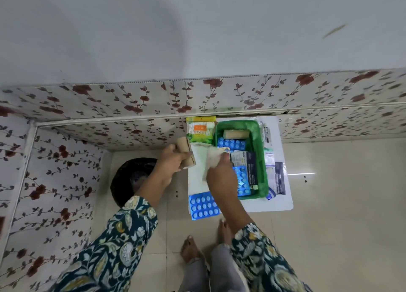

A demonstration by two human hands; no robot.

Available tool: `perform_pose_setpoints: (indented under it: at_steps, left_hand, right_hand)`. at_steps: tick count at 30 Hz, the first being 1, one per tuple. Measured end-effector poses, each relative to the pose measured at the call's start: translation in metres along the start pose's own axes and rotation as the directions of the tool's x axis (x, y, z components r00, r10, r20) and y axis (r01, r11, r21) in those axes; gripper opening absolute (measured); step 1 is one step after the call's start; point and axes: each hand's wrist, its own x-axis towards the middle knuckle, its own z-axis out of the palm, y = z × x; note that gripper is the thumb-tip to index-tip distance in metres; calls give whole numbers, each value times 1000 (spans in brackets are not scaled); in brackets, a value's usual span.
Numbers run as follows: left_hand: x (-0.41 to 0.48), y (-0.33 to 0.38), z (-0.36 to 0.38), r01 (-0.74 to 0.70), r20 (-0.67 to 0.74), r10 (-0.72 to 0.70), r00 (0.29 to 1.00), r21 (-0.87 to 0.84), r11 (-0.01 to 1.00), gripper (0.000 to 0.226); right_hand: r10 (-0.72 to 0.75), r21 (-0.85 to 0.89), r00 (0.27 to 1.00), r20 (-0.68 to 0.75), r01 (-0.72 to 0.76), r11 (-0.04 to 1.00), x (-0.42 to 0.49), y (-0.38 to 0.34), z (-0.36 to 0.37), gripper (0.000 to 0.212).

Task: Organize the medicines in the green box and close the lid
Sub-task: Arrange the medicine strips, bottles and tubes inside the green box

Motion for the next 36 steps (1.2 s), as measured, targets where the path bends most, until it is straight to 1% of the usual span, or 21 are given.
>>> perform_pose_setpoints:
  at_steps: [2, 3, 4, 5, 6, 8, 10, 11, 13, 16, 17, 20, 23, 25, 27, 29, 30, 31, 33, 34, 36]
  left_hand:
    - [-6, 10, 23, -25, 56, 24, 998, 24, 999, 41]
    - [-7, 14, 38, -45, 83, 39, 996, 77, 996, 46]
    - [-6, 17, 54, -82, 98, 65, 993, 180, 980, 48]
    - [-3, 21, 71, -136, 99, 109, 989, 331, 934, 49]
    - [-1, 23, 86, -179, 82, 159, 984, 481, 858, 47]
    - [4, 27, 114, -208, 51, 231, 972, 652, 729, 42]
    - [14, 29, 146, -180, 31, 232, 972, 734, 655, 35]
    - [19, 29, 162, -145, 4, 218, 976, 755, 640, 31]
    - [22, 24, 160, -99, -46, 212, 976, 774, 625, 26]
    - [20, 19, 159, -88, -47, 235, 971, 841, 534, 33]
    - [21, 17, 156, -89, -43, 231, 972, 843, 530, 35]
    - [26, 17, 147, -110, -36, 225, 974, 790, 603, 33]
    - [21, 14, 132, -226, 6, 335, 942, 748, 624, 25]
    - [10, 7, 116, -257, -25, 391, 920, 714, 651, 16]
    - [0, -10, 94, -231, -87, 392, 916, 684, 692, 18]
    - [-2, -36, 74, -185, -103, 340, 935, 677, 712, 21]
    - [-1, -51, 66, -150, -74, 288, 955, 716, 682, 22]
    - [1, -66, 61, -118, -19, 217, 976, 790, 602, 27]
    - [4, -97, 56, -96, 85, 45, 995, 932, 348, 48]
    - [4, -110, 57, -121, 123, 7, 992, 964, 236, 60]
    - [3, -130, 62, -169, 162, 62, 985, 979, 112, 69]
  right_hand:
    - [26, 38, 997, -74, -23, 999, 6, 17, -33, 50]
    - [35, 25, 995, -92, -33, 999, 13, 26, -48, 49]
    - [47, -1, 995, -92, -48, 999, 22, 34, -58, 47]
    - [52, -37, 995, -82, -56, 998, 32, 40, -67, 46]
    - [43, -75, 997, -64, -48, 996, 42, 44, -71, 46]
    - [0, -155, 1000, -22, -3, 988, 58, 49, -74, 45]
    - [-9, -205, 1000, 4, 9, 979, 77, 58, -80, 41]
    - [0, -224, 1000, 9, 2, 975, 87, 66, -85, 39]
    - [-12, -245, 1000, 7, 13, 969, 84, 63, -80, 34]
    - [-48, -259, 997, 61, 62, 964, 75, 62, -78, 31]
    - [-52, -257, 996, 74, 69, 964, 73, 61, -77, 32]
    - [-61, -159, 997, 48, 68, 985, 77, 59, -80, 36]
    - [-93, -35, 996, 8, 93, 995, 72, 59, -86, 35]
    - [-127, 38, 991, 35, 126, 991, 58, 59, -88, 30]
    - [-158, 110, 984, 88, 148, 983, 41, 57, -82, 25]
    - [-171, 173, 976, 131, 147, 974, 29, 55, -68, 24]
    - [-163, 197, 977, 140, 134, 971, 26, 54, -61, 24]
    - [-147, 209, 978, 145, 115, 971, 24, 54, -55, 25]
    - [-131, 218, 981, 143, 98, 971, 21, 53, -42, 27]
    - [-130, 218, 982, 134, 99, 971, 20, 53, -38, 27]
    - [-131, 239, 984, 117, 100, 966, 20, 53, -32, 26]
